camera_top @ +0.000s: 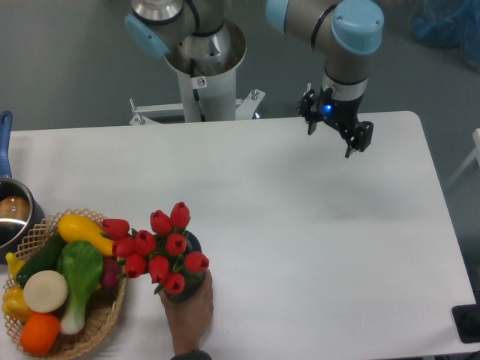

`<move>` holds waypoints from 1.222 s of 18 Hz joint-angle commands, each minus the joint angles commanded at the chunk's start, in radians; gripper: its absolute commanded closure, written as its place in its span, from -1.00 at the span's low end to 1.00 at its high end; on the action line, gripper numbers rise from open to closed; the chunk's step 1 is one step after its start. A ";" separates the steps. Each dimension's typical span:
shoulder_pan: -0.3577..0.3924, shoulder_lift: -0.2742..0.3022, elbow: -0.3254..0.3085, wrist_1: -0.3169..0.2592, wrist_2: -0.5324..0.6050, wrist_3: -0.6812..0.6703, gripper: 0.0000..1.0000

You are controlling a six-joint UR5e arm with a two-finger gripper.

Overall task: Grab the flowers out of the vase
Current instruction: 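Move the open gripper from its start pose toward the tulip vase, then lower the open gripper over the red tulip stems above the vase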

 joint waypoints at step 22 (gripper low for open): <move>-0.123 0.055 -0.040 0.032 -0.396 -0.123 -1.00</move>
